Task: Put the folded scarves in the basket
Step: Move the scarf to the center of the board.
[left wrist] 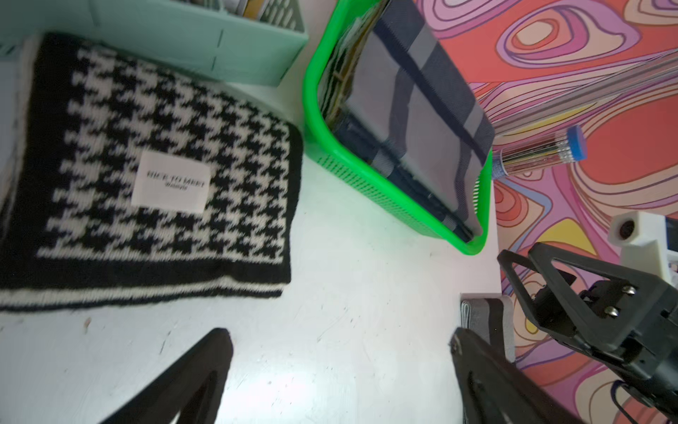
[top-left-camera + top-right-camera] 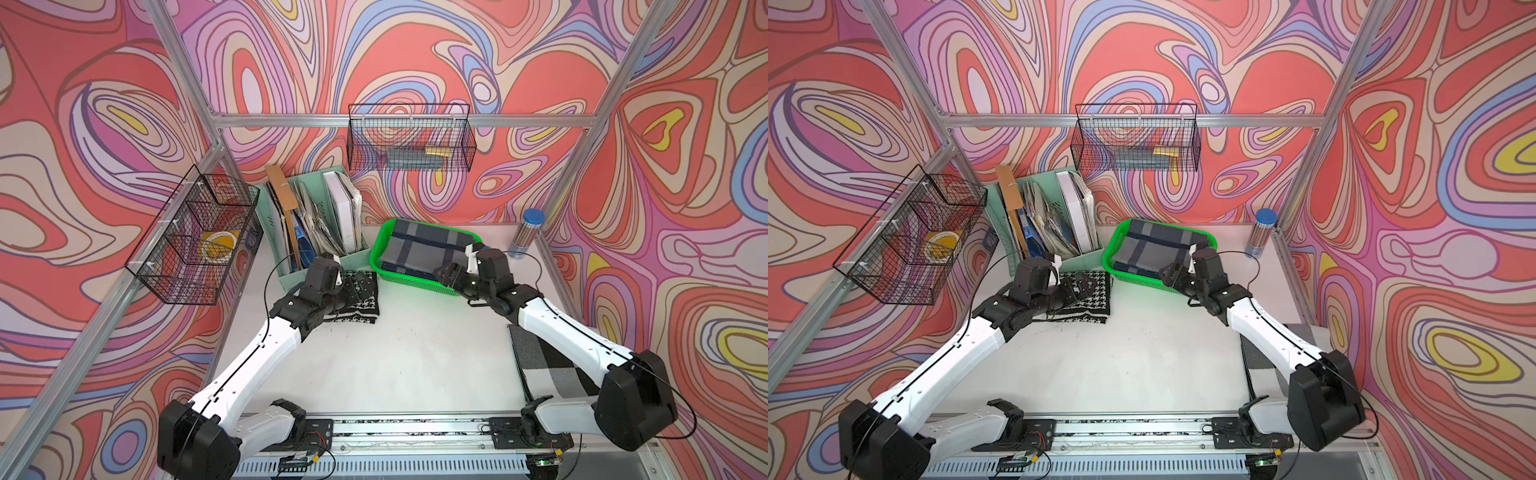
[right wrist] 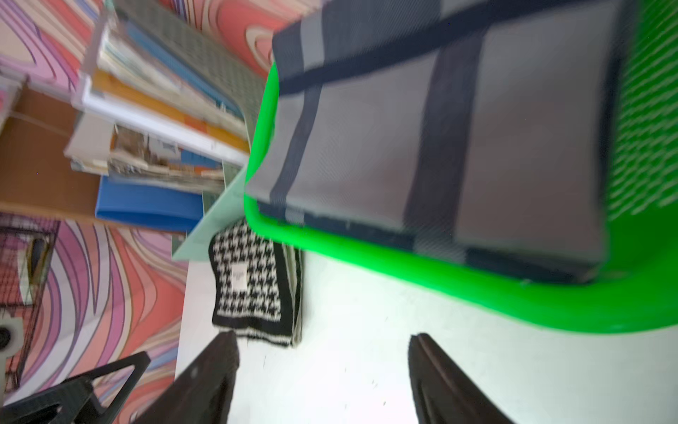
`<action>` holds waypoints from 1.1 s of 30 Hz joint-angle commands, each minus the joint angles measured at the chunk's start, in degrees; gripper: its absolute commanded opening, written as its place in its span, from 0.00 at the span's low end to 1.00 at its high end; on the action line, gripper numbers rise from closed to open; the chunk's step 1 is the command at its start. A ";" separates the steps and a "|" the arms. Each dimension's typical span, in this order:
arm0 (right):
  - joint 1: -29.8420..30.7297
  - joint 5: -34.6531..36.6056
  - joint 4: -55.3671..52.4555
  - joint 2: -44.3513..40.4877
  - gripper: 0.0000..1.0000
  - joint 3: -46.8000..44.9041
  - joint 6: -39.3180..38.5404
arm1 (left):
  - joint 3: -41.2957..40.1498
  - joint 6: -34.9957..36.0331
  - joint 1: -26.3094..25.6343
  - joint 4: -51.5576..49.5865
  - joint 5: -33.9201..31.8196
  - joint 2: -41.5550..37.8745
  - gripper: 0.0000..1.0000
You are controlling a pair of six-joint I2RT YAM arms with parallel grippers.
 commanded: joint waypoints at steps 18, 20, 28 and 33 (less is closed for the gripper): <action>16.84 36.57 -26.94 -3.95 0.68 -3.59 12.61 | -19.14 -5.23 -0.50 -5.34 7.21 -22.73 0.98; 16.85 40.52 -33.99 -7.95 0.69 -5.14 15.38 | -20.17 -5.42 -0.61 -3.68 8.15 -22.55 0.98; 4.80 39.95 -43.03 -11.96 0.69 -8.72 14.22 | -24.69 -5.94 -1.55 4.12 10.73 -20.99 0.98; -8.51 31.60 -37.22 -13.94 0.69 -12.36 9.29 | -25.82 -4.48 -1.66 5.83 10.99 -20.28 0.98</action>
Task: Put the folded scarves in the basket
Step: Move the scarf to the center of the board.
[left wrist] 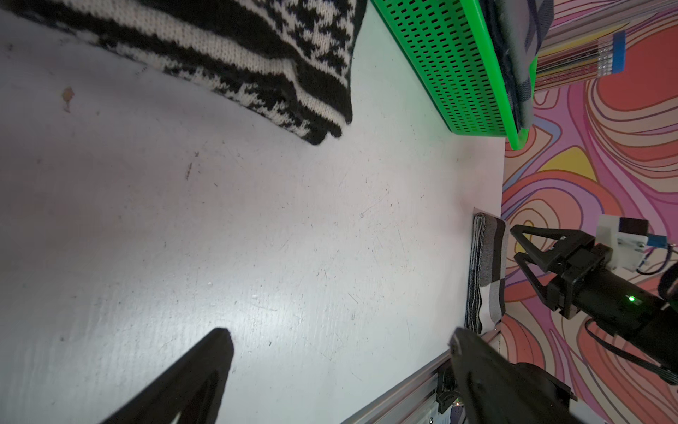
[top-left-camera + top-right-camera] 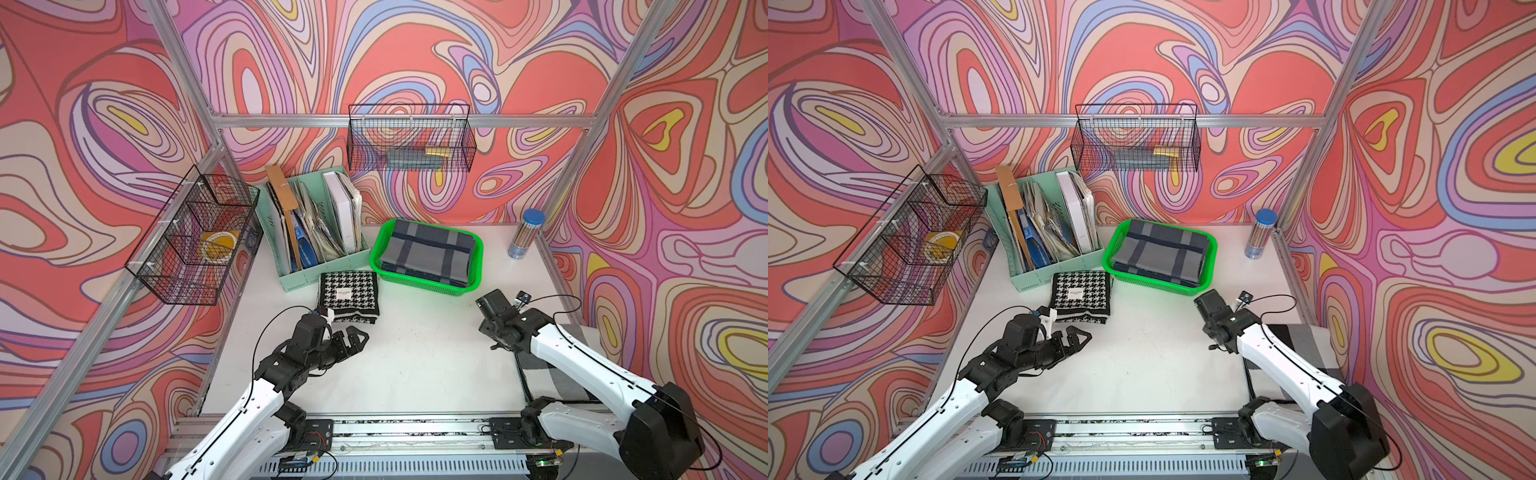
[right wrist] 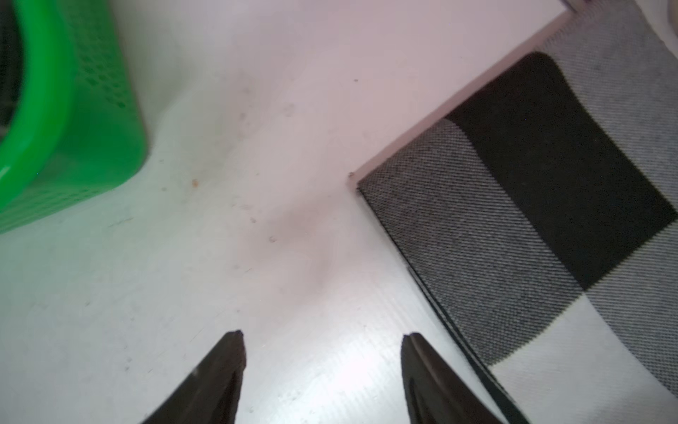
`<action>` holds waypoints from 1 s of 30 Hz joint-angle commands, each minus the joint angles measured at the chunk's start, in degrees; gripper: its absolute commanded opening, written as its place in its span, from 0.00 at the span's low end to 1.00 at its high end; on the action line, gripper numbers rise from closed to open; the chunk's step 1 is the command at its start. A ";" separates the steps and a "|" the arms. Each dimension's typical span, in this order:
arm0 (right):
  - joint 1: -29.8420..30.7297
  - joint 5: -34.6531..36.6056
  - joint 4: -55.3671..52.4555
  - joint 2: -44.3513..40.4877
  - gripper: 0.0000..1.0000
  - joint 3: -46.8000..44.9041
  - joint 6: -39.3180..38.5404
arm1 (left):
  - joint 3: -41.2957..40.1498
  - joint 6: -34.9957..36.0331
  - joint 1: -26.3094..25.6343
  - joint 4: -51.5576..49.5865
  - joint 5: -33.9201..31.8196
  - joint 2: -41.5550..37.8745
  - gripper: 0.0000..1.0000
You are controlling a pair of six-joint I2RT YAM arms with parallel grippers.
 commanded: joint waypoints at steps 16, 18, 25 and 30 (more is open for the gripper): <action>-18.16 -13.30 7.11 9.99 0.58 -2.71 -6.56 | -3.85 2.20 -0.43 6.60 3.30 2.25 0.99; -18.56 -13.08 6.78 10.81 0.58 -2.73 -6.47 | -4.31 1.78 -0.41 8.52 3.16 2.26 0.99; -18.95 -12.75 6.78 14.87 0.47 -2.70 -6.31 | -4.12 2.20 -0.44 7.70 2.78 2.94 0.98; -18.95 -14.50 9.17 14.90 0.20 -4.45 -6.34 | -3.30 2.96 -0.39 4.91 2.15 2.89 0.98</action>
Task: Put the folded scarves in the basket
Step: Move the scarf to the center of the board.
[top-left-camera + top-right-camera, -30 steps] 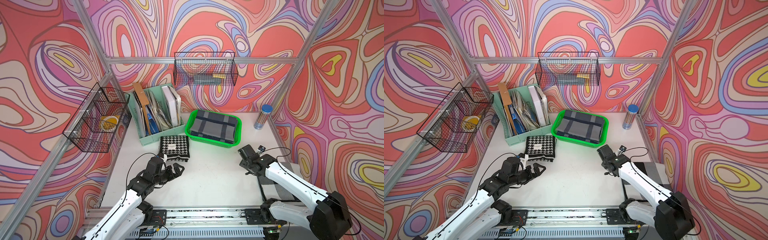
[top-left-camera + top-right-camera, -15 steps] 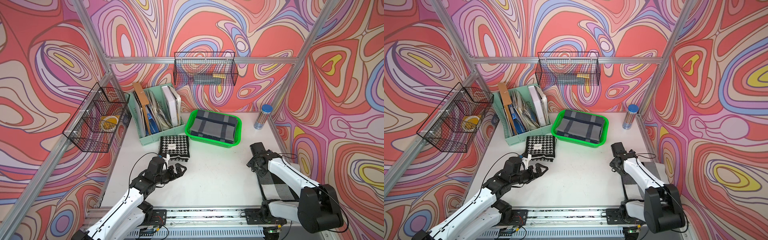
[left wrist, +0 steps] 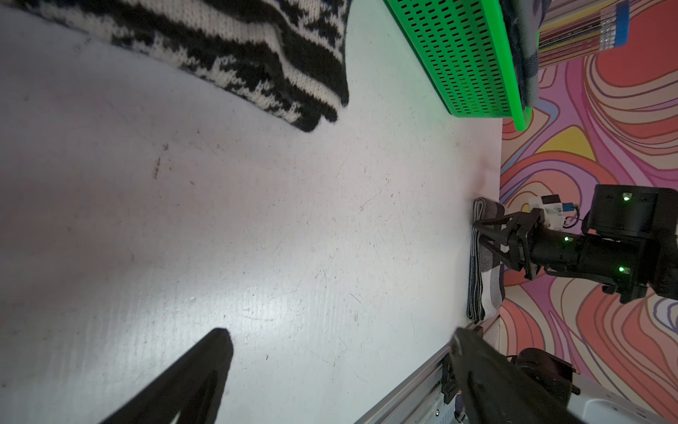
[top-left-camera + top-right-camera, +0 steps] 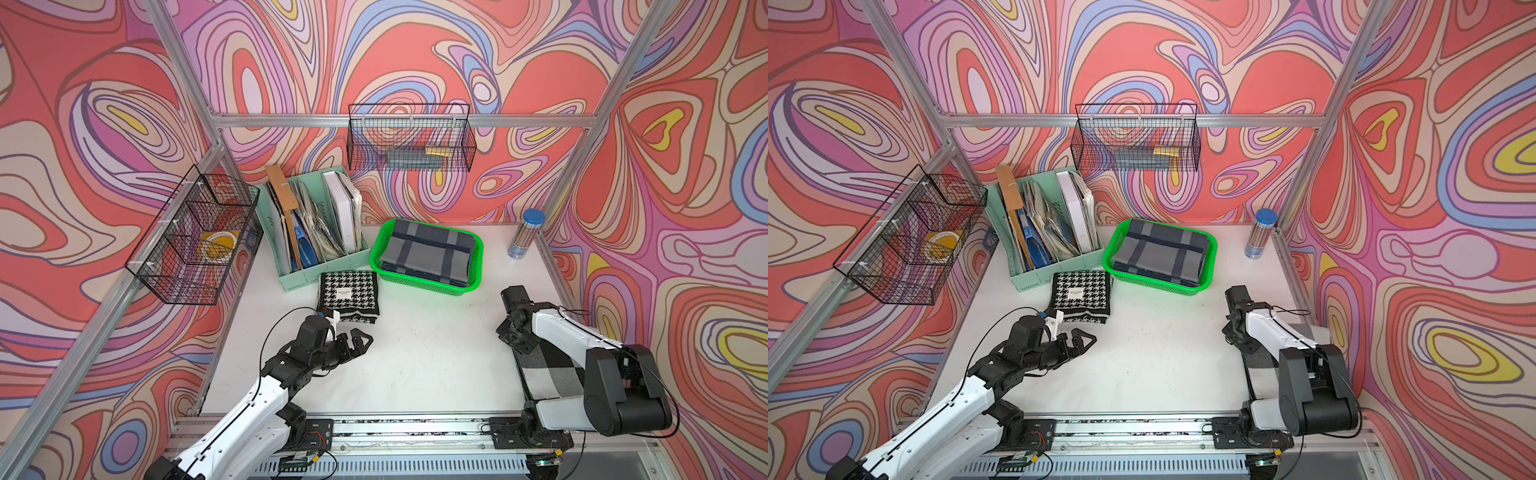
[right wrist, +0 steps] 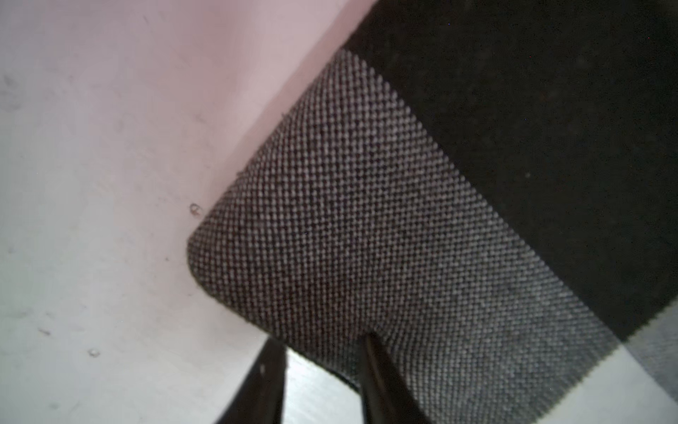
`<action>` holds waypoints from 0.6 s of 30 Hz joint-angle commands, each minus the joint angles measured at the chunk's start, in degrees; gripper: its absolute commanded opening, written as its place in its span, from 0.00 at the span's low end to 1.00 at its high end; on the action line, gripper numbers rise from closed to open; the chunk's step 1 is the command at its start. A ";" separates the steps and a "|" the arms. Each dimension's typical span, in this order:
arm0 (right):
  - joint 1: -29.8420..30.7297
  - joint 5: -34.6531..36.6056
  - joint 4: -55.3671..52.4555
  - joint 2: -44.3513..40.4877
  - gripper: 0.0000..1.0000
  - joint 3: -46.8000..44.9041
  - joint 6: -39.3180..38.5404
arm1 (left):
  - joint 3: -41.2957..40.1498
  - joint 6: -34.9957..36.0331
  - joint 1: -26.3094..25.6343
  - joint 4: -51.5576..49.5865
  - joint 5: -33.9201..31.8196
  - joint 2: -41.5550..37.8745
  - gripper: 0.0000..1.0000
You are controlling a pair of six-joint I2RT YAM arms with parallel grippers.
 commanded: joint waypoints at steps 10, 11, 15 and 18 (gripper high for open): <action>-0.19 -7.24 2.97 -6.95 0.00 -3.64 -3.38 | 0.98 2.66 -0.19 -3.99 -2.83 -0.39 0.98; -0.17 -8.70 3.34 -8.08 0.00 -4.03 -3.38 | 1.10 2.66 -0.23 -4.21 -2.80 -0.39 0.98; 2.01 -12.93 4.58 -11.89 0.00 -5.00 -1.81 | 1.15 2.33 -0.25 -4.18 -2.62 -0.56 0.97; 8.55 -11.69 5.04 -12.32 0.00 -4.13 2.38 | 0.87 1.98 -0.23 -3.75 -2.90 -0.40 0.97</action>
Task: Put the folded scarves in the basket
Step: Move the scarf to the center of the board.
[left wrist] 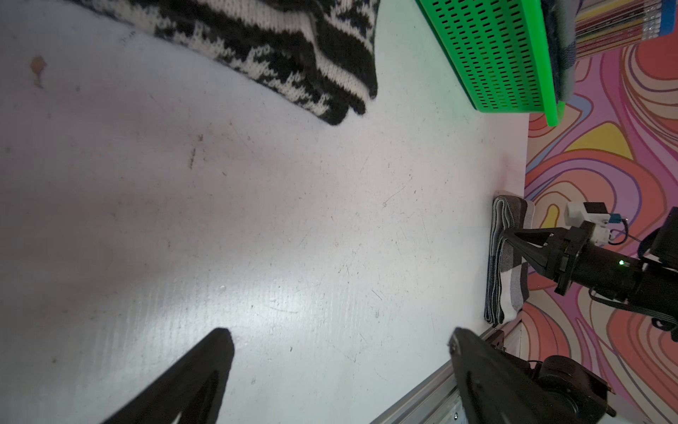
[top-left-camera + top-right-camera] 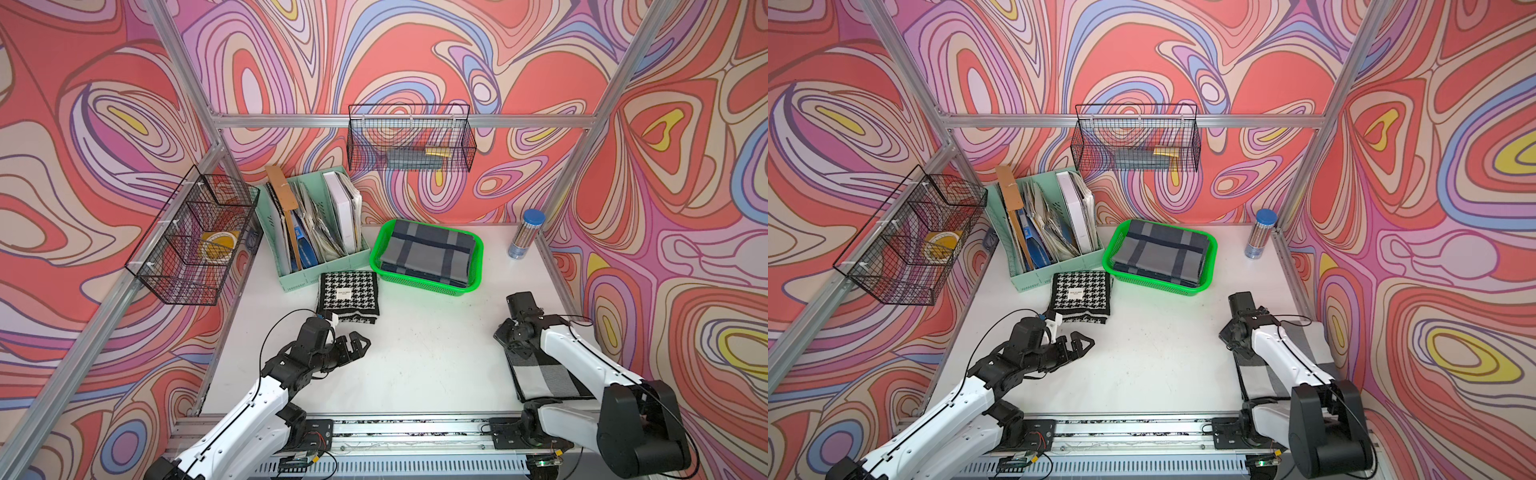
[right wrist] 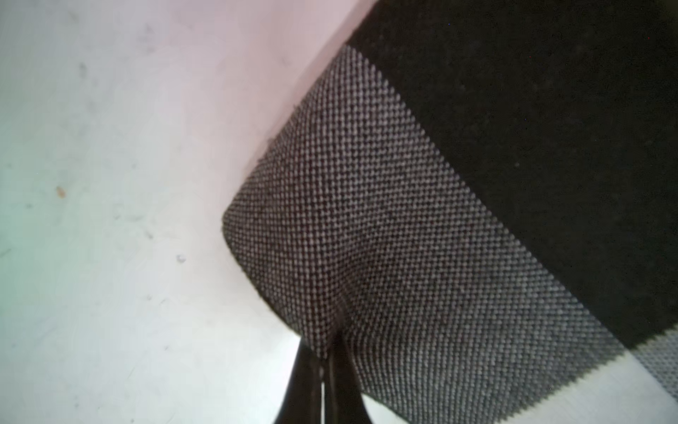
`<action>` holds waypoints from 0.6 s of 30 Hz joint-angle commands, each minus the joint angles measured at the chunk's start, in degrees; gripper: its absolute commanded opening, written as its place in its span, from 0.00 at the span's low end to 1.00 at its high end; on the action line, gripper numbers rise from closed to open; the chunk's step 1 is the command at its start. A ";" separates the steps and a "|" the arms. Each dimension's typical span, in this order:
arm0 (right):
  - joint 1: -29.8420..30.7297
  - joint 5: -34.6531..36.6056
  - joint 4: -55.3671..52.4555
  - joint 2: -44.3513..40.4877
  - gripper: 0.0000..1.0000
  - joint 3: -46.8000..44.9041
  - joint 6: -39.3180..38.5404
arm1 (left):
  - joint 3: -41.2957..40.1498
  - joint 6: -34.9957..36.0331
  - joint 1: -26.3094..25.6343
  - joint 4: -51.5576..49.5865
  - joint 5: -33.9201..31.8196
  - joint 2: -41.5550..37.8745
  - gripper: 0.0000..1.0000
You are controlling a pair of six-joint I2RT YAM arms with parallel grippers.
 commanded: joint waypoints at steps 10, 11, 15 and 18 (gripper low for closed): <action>39.98 4.91 14.90 20.84 0.00 20.98 15.40 | 2.09 -0.01 -0.29 -3.54 -2.35 0.00 0.97; 41.75 5.39 14.66 23.17 0.00 24.58 13.98 | 2.41 0.09 -0.33 -4.51 -2.78 -0.12 0.97; 43.97 8.41 12.25 25.56 0.47 30.39 11.09 | 3.37 0.55 -0.29 -7.00 -3.66 -0.90 0.97; 43.87 13.32 9.91 22.23 0.58 27.79 10.37 | 3.30 0.39 -0.32 -6.70 -3.34 -0.93 0.97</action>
